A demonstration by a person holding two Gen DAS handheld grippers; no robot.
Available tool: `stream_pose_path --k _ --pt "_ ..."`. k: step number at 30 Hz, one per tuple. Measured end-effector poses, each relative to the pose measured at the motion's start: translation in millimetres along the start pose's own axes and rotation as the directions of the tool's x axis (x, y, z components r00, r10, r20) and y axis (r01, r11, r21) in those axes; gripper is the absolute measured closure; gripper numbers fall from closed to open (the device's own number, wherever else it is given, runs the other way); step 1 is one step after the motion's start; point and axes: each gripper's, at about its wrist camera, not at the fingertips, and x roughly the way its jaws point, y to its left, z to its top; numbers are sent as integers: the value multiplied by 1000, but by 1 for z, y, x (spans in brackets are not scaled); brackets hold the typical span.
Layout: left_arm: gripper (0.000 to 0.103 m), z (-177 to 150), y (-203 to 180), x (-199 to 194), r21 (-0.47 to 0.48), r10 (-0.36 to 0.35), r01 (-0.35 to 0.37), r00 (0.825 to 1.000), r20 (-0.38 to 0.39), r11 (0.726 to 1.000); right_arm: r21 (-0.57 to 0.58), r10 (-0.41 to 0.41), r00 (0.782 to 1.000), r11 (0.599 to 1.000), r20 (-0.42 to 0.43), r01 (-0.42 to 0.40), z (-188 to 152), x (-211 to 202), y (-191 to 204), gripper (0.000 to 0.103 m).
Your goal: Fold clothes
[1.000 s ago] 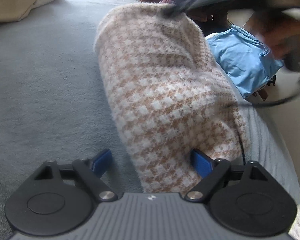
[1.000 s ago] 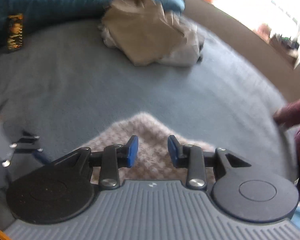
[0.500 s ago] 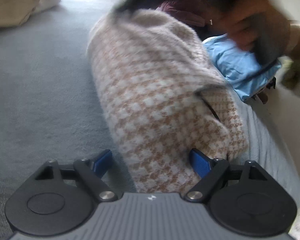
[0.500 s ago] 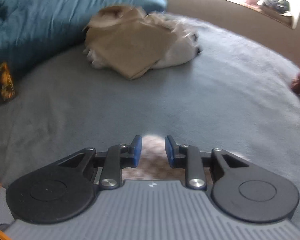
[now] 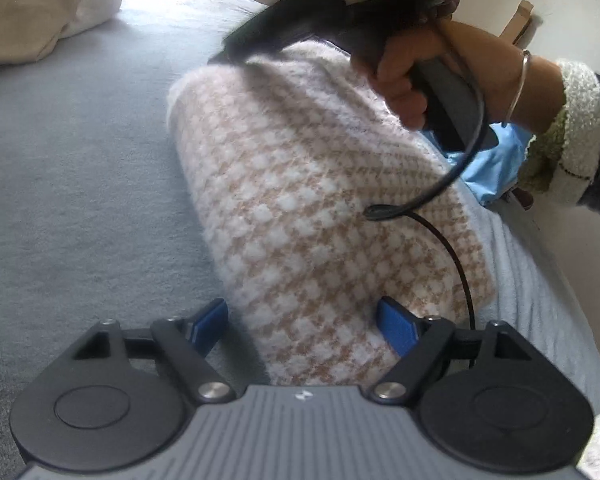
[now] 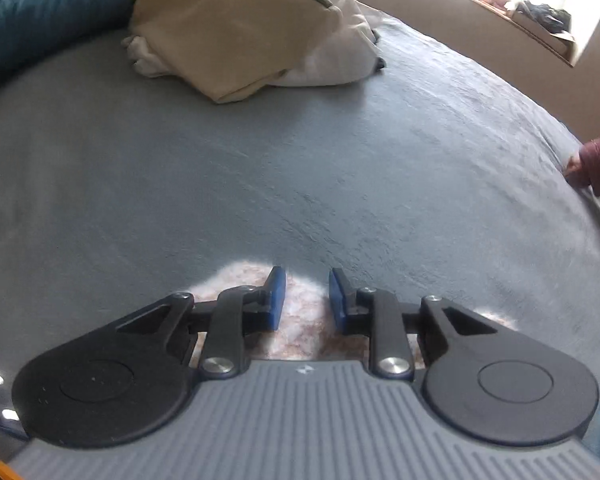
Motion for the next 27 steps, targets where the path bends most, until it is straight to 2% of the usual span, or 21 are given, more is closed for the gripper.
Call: stream_pose_path --k 3,5,7,9,10,11,14,15,17,21,24,26,27 --pt "20 -2 0 -1 10 3 -3 1000 4 1000 53 28 998 998 59 -31 15 -33 -9 81" --pt "20 0 0 0 12 -2 2 1000 2 1000 37 70 993 997 96 -74 21 -58 -7 82" --pt "20 4 -1 2 12 -2 2 1000 0 1000 -16 105 991 994 88 -104 18 -77 2 82" --pt "20 5 -3 3 17 0 0 1000 8 1000 -83 81 997 993 17 -79 7 -67 10 82" --pt "20 4 -3 2 16 0 0 1000 17 1000 -110 49 998 992 -44 -54 -1 -46 10 84" --pt "20 3 -3 1 15 1 -1 1000 26 1000 -111 33 998 993 -59 -40 -12 -30 8 84" --pt "19 6 -3 2 17 -6 6 1000 7 1000 15 79 996 997 -31 -79 -11 -33 -8 85" --pt "19 5 -5 2 25 -2 2 1000 6 1000 24 85 996 996 -27 -85 -8 -39 -10 85" --pt "19 2 -6 1 35 5 -5 1000 13 999 -12 35 999 999 -24 -35 -3 -59 -7 85" --pt "19 2 -6 4 34 1 -1 1000 13 999 -11 -30 999 999 -23 30 -12 -79 -17 85" --pt "19 1 -6 5 29 -6 6 1000 23 1000 -61 -139 985 989 -107 133 -40 -29 -29 85" --pt "18 5 -7 4 31 -5 5 1000 19 1000 -17 -130 986 991 -106 129 -53 -13 -40 85" --pt "18 4 -6 0 34 0 -1 1000 18 999 3 -124 988 992 -93 125 -52 -22 -44 85"
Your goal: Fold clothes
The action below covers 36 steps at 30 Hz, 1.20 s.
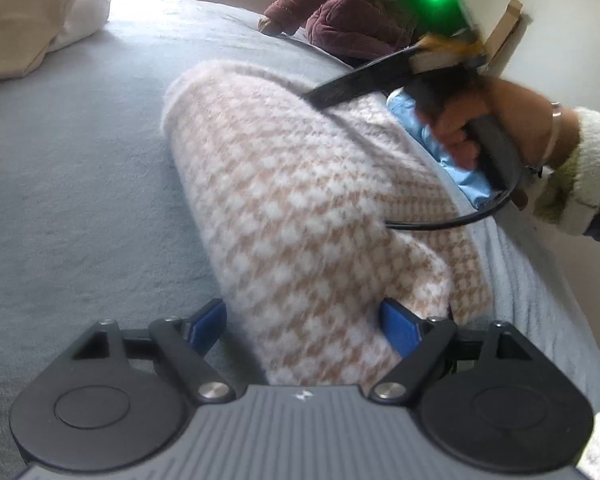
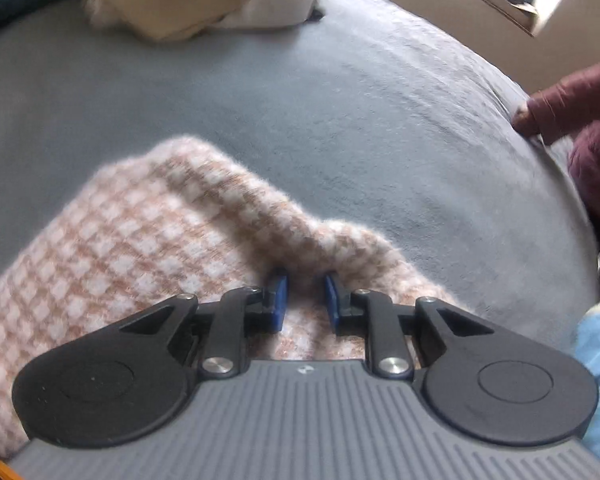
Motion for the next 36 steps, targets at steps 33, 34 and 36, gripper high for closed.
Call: stream_pose_path --k 33,34,36 --pt "63 14 -62 -8 458 -67 51 998 18 888 -374 188 980 907 -61 -197 -72 -131 45 85" --pt "65 6 -64 2 478 -41 36 999 1 877 -402 199 977 890 -82 -215 -74 -131 48 85" --pt "65 -1 -62 13 467 -58 51 998 1 883 -447 146 976 871 -162 -205 -85 -106 61 85"
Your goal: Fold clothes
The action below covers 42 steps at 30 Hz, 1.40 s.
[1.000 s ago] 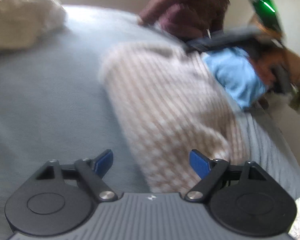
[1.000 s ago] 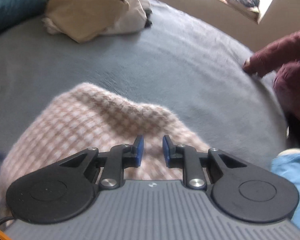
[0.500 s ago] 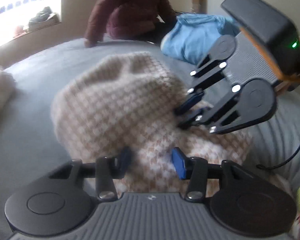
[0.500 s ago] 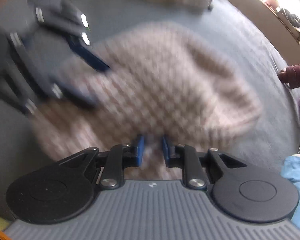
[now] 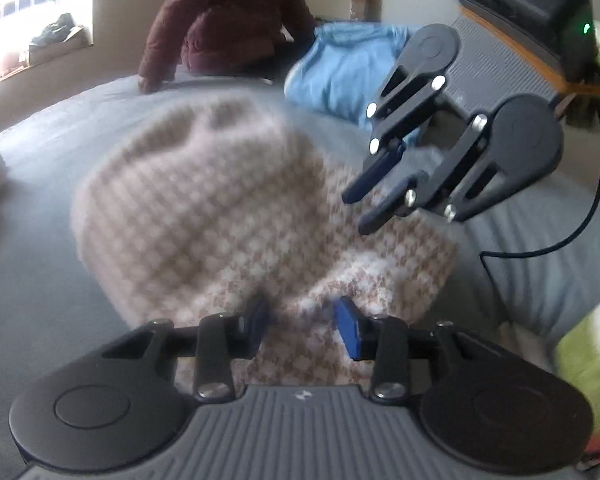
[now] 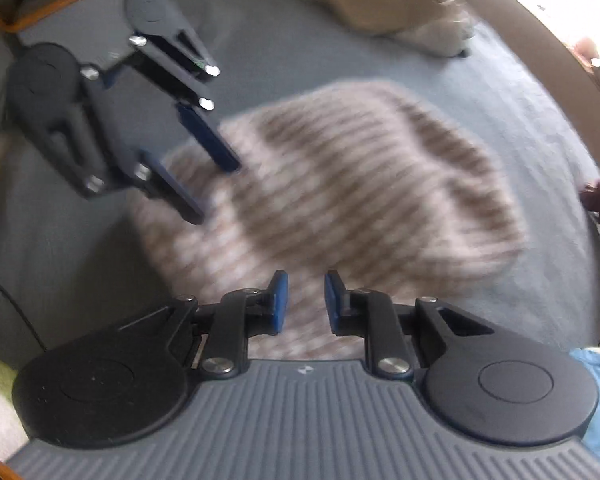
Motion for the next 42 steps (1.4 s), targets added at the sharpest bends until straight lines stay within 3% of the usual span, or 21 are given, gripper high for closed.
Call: stream_pose_path --k 4,7,10,13,15,18,19,24,27,29,32,36,38,39,40,42 --pt "64 -4 -6 8 -26 1 0 1000 17 1000 -126 -95 995 988 -44 89 -13 47 24 81" --pt "64 -4 -11 2 -10 27 -27 999 29 1000 -64 -67 997 996 -39 64 -7 26 10 84" --pt "64 -9 -12 0 -22 36 -36 999 40 999 -102 -68 998 993 -16 66 0 -6 9 84" --pt "64 -10 -14 -1 10 50 -51 998 46 999 -133 33 999 991 38 -28 5 -24 21 84" --pt "64 -9 -15 1 12 53 -54 998 45 998 -185 91 995 979 28 -85 2 -12 37 83" --pt "64 -10 -16 1 14 46 -47 998 40 999 -405 -48 996 914 -81 11 -30 33 64 83" --pt "63 -9 -18 1 21 55 -56 998 39 998 -432 -70 994 901 -79 29 -37 39 67 81" --pt "63 -11 -16 -5 18 63 -64 997 40 998 -137 -2 999 991 -52 -5 -19 4 22 82" --pt "63 -14 -17 -5 31 69 -70 997 47 997 144 54 999 988 -2 -54 -29 -15 -15 74" --pt "63 -15 -18 -4 38 69 -71 996 50 997 350 102 993 930 51 -114 -46 -19 -31 61" --pt "63 -14 -18 -4 28 68 -70 997 46 997 607 170 978 767 121 -208 -92 -13 -27 60" --pt "63 -12 -19 -3 23 78 -79 996 38 997 773 182 958 567 220 -285 -127 -4 -17 61" --pt "63 -11 -20 -2 20 86 -86 996 37 996 804 171 941 488 292 -339 -136 -6 -18 66" --pt "63 -11 -21 -1 18 89 -90 995 35 996 812 160 941 475 300 -339 -136 -5 -18 71" --pt "63 -10 -22 -1 19 94 -94 995 33 995 814 146 947 483 287 -321 -135 -4 -18 79" --pt "63 -8 -24 0 24 101 -102 995 25 995 803 115 955 519 274 -293 -130 -13 -17 87"
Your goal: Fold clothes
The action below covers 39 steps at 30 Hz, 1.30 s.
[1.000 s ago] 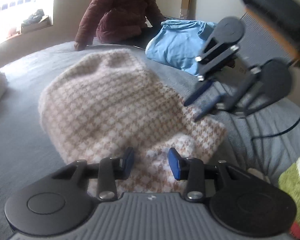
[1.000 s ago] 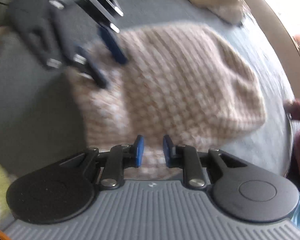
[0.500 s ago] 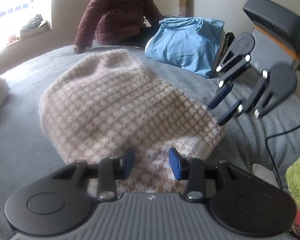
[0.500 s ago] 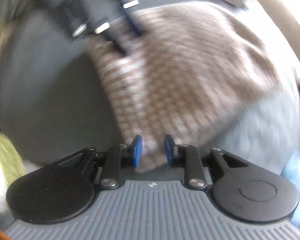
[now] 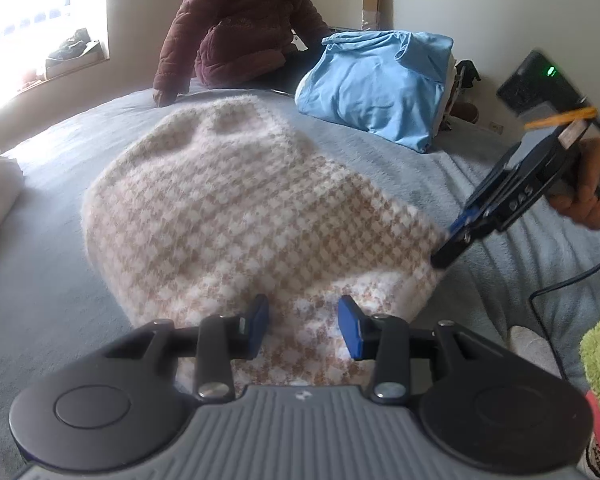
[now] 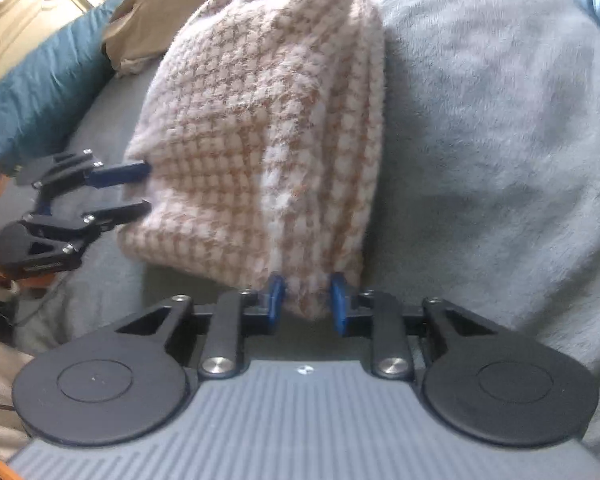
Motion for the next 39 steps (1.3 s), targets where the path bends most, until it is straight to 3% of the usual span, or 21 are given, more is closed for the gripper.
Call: stream_pose_path --k 4,10,19,22,23,26,28,30,31,32,35,37,39 --pt "62 3 -7 4 25 0 0 1000 -12 1000 -109 -66 994 991 81 75 13 -26 8 89" --pt "60 -1 -35 13 205 43 -37 999 -27 978 -110 -130 991 986 -25 127 16 18 -15 87" --pt "59 -1 -9 -3 125 -19 22 999 -26 992 -20 55 998 998 -1 -55 24 -14 -5 87" --pt "51 1 -7 -13 118 -37 40 999 -30 992 69 91 996 993 11 -92 23 -13 -14 87" --pt "44 3 -8 -18 128 -57 60 998 -30 990 104 101 995 989 12 -102 22 -12 -18 87" --pt "38 1 -27 -29 215 -99 102 995 -29 971 200 138 990 970 20 -140 18 -9 -31 87" --pt "37 -7 -47 -24 320 -50 59 998 -34 946 238 159 987 958 22 -159 15 -7 -36 87" --pt "45 -18 -67 -13 449 74 -60 997 -13 891 254 173 985 952 20 -172 14 -5 -38 87" --pt "58 -25 -76 -6 517 145 -130 989 13 846 258 178 984 950 19 -177 13 -4 -38 87" --pt "64 -30 -82 -3 558 183 -169 983 31 812 259 180 984 949 17 -178 13 -2 -38 87" --pt "81 -26 -75 -13 527 184 -184 981 53 829 260 189 982 947 21 -188 11 -5 -36 87" --pt "85 -22 -69 -25 501 183 -193 981 69 844 253 209 977 944 31 -210 11 -9 -35 87" --pt "87 -22 -65 -36 509 190 -203 979 79 836 226 224 974 947 38 -227 11 -15 -33 87"
